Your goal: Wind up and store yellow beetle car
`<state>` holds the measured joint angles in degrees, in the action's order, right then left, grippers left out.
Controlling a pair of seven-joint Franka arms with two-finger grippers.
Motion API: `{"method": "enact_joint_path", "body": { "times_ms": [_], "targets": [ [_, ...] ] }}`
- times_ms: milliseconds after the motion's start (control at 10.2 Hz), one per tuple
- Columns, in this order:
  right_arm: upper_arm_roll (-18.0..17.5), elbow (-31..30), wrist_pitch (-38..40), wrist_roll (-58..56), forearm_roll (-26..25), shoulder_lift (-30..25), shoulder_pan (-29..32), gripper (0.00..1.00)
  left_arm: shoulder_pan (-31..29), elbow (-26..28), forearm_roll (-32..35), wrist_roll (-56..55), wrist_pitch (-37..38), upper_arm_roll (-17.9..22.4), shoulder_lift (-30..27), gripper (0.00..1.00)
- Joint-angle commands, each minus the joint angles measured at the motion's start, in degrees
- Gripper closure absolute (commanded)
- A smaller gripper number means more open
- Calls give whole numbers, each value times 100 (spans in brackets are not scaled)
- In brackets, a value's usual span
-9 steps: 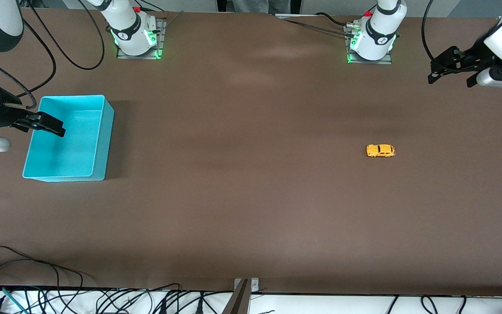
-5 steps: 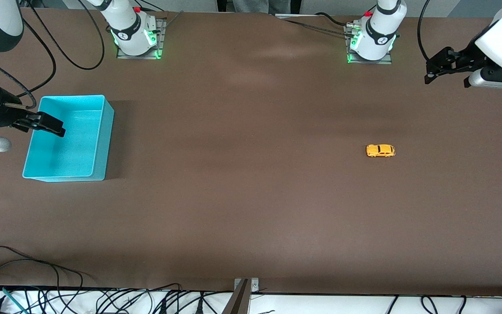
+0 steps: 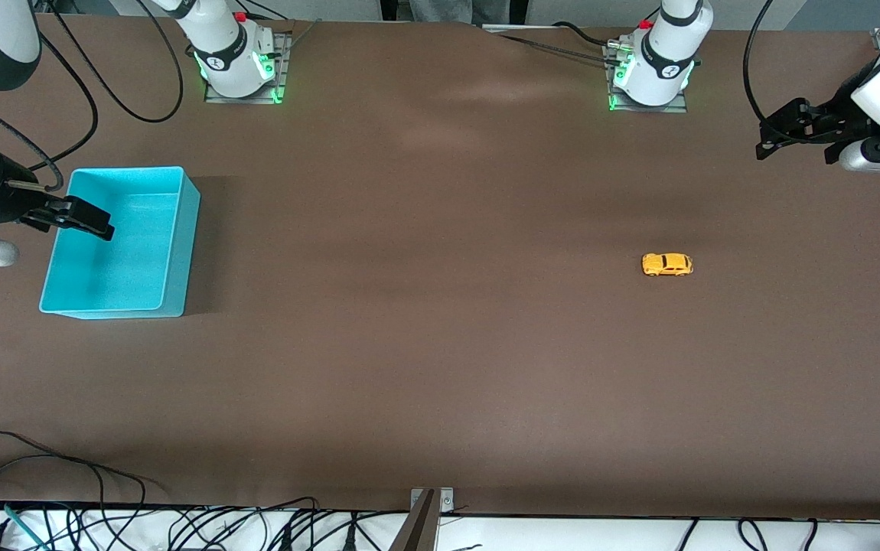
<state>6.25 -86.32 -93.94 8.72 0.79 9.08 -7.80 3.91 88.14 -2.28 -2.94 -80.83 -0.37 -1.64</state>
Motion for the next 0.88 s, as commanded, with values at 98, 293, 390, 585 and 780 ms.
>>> {"method": "enact_joint_path", "body": {
  "times_ms": [98,293,390,585,780],
  "targets": [
    [-1,-16,17,34,-44,-38,-29,0,-66,-227,131,-22,216,-42,120,0],
    [-1,-16,25,25,-53,-38,-29,0,-75,-210,140,-22,234,-15,120,0],
    [-1,-16,43,7,-53,-38,-29,0,-75,-201,140,-22,243,-15,120,0],
    [7,-16,78,-2,-53,-47,-29,0,-92,-192,140,-22,243,11,120,0],
    [7,-16,78,-2,-53,-38,-20,0,-110,-192,140,-22,243,2,120,0]
  ]
}}
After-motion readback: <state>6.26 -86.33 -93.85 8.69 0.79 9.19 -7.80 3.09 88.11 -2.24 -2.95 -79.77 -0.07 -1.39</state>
